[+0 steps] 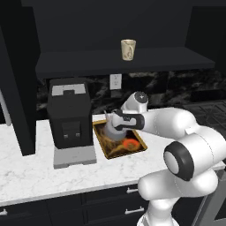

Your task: Pick the kettle from the counter and place it on the tray. Then pick the mug from the cabinet and place it on the tray. Then close the cabinet doors.

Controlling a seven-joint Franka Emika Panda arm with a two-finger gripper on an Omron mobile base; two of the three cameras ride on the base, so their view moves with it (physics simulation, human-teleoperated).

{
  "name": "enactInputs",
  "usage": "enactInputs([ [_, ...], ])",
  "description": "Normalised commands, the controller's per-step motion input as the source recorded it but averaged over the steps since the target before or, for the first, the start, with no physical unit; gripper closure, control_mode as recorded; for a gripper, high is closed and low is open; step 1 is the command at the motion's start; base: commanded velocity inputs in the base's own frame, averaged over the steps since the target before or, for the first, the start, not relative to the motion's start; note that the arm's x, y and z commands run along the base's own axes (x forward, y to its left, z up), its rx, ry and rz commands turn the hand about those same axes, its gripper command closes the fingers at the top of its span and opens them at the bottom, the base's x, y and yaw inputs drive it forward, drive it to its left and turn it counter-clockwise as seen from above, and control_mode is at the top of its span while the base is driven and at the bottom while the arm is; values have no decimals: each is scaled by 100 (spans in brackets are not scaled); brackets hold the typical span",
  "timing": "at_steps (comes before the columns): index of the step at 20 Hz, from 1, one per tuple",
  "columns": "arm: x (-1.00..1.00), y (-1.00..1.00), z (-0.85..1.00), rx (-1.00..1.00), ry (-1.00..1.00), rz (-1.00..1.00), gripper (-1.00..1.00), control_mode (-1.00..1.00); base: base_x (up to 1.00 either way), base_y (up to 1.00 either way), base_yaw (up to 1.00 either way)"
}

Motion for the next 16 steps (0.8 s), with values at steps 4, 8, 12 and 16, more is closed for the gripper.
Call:
enactInputs([
  [4,0,-8,-16,0,0,0,-100,-100,0,0,0],
  [8,0,-4,-3,0,-4,0,-100,-100,0,0,0],
  [12,0,0,7,0,-10,0,-100,-100,0,0,0],
  [16,-1,0,11,0,-7,0,-100,-100,0,0,0],
])
